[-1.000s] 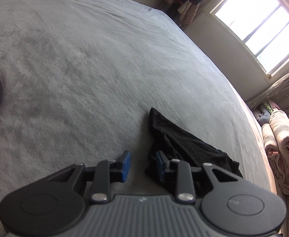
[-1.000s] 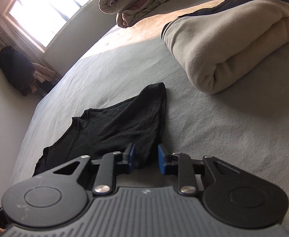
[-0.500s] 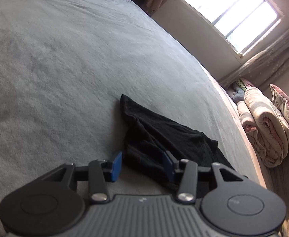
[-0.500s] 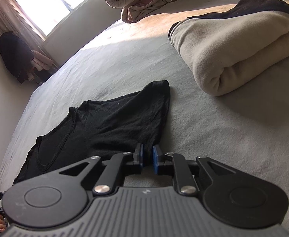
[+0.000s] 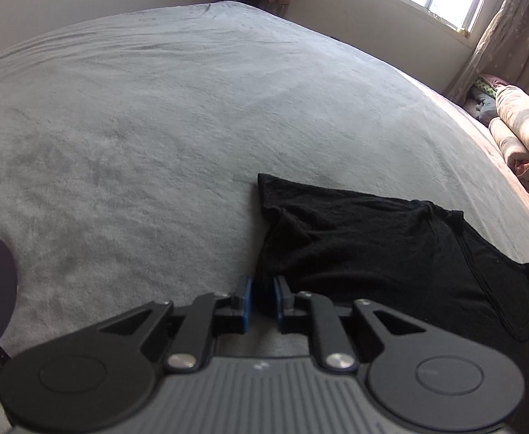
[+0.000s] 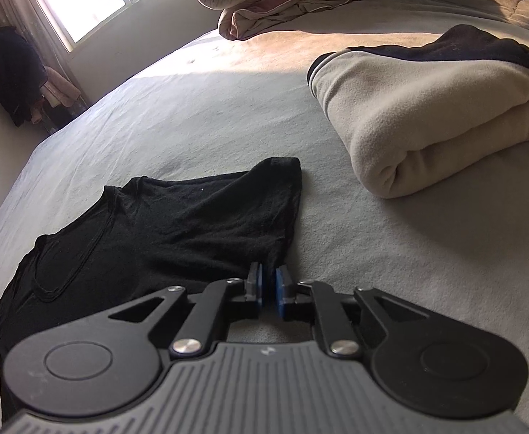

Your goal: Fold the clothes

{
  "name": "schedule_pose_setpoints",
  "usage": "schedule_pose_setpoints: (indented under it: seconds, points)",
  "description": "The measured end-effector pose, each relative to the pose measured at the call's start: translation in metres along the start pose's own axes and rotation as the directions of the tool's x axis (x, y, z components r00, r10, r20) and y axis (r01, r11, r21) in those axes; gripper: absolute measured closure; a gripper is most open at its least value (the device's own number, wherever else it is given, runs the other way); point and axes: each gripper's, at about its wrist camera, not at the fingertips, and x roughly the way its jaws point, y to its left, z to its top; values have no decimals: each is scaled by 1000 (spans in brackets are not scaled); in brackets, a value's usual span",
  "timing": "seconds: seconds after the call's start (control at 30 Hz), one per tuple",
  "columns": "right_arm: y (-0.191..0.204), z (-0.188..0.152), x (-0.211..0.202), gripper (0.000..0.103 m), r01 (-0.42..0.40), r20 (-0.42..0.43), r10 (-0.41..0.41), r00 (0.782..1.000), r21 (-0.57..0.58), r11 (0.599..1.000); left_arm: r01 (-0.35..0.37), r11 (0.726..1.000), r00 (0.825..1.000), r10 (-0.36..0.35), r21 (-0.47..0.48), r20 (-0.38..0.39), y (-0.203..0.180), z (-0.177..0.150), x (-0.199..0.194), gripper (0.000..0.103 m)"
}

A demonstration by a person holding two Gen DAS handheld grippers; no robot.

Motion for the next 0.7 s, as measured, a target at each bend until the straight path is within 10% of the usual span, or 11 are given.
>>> schedule_pose_setpoints:
  seconds: [0.1, 0.4, 0.57, 0.7]
  points:
    - [6, -6, -16, 58, -17, -1, 17, 1000, 3, 1000, 33, 999, 999, -33, 34, -1, -9, -10, -22, 57]
    - [30, -46, -40, 73, -162, -100, 161, 982, -3, 987, 308, 948, 933, -317, -77, -171, -14, -67, -45, 60]
    - [34, -50, -29, 74, -191, -101, 196, 975, 54, 980, 295, 952, 942, -304, -81, -140, -30, -74, -34, 64]
    - [37, -53, -20, 74, -214, -100, 224, 970, 100, 972, 272, 961, 951, -277, -55, -139, -43, -73, -27, 103]
